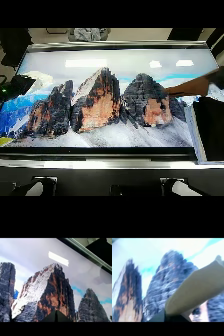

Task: Fold the shirts.

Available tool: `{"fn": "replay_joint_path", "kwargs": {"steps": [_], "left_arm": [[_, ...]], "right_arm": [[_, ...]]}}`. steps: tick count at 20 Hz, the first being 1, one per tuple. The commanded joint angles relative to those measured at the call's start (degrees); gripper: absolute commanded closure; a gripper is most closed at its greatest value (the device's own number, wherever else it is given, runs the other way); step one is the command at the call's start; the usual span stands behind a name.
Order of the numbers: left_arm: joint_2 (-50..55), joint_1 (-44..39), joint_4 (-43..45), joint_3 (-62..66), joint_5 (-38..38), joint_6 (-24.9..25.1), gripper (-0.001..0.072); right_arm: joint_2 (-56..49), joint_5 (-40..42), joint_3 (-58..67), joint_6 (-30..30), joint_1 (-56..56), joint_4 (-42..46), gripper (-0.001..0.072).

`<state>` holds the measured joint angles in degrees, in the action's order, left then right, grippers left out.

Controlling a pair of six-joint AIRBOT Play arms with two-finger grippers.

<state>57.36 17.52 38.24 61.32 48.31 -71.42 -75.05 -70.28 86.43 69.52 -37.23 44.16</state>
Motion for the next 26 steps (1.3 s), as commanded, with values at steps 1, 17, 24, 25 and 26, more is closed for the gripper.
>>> {"fn": "replay_joint_path", "kwargs": {"steps": [1, 17, 24, 25, 26], "left_arm": [[0.04, 0.02, 0.0, -0.02, -0.83, 1.64, 0.068], [0.02, 0.02, -0.02, -0.02, -0.46, 1.62, 0.0679], [0.02, 0.0, -0.28, -0.02, -0.09, 1.4, 0.0679], [0.02, -0.04, -0.28, -0.02, -0.09, 1.38, 0.068], [0.02, -0.11, -0.28, -0.02, -0.09, 1.4, 0.0679]], "right_arm": [[2.58, -0.9, 0.35, 0.9, -9.84, -0.09, 0.0672], [5.51, -19.37, -0.5, 0.85, -26.45, 26.53, 0.0672], [5.53, -18.88, -14.84, 0.2, -26.45, 44.89, 0.0672], [5.53, -17.29, -16.9, 0.2, -26.45, 44.98, 0.0672], [5.53, -15.93, -18.4, 0.2, -26.45, 45.07, 0.0671]]}}
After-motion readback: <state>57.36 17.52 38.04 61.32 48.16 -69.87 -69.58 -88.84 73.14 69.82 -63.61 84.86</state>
